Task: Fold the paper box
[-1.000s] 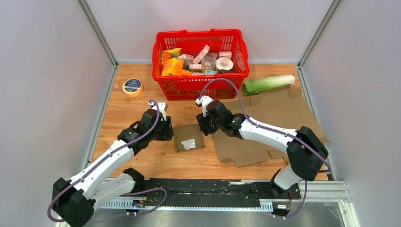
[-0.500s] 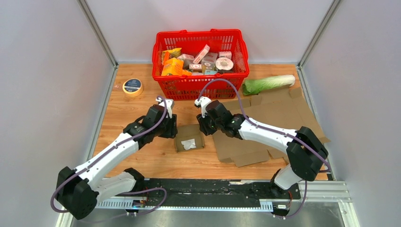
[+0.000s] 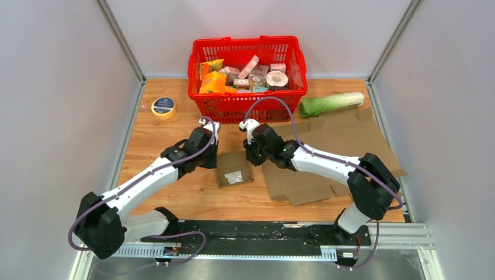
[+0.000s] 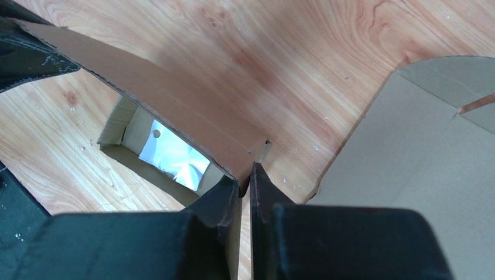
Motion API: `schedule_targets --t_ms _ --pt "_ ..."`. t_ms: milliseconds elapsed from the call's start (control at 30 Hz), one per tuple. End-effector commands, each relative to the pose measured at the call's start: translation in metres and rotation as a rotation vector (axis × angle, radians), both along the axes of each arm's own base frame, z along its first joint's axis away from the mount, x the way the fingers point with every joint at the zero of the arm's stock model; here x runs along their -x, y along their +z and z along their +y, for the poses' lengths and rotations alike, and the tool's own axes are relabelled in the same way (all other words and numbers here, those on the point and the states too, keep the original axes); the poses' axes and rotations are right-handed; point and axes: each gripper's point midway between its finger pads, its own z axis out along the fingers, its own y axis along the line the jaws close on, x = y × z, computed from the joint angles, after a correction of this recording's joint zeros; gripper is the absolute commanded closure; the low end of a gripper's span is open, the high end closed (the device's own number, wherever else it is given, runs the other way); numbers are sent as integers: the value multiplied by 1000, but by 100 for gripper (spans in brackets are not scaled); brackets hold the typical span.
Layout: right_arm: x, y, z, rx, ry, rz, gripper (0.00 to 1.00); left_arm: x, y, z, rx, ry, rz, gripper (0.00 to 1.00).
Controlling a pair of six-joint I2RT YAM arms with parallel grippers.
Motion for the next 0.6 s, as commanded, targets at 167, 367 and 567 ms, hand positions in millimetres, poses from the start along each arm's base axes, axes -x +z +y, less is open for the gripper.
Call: schedule_targets --t_ms 167,367,567 --pt "-12 36 16 -156 -100 -73 100 -16 25 -16 46 37 -89 93" --pt "-23 48 7 -177 -232 -149 100 -29 36 -8 66 170 -167 100" --pt "-28 60 11 -235 -333 -223 100 -44 44 -3 99 271 -248 100"
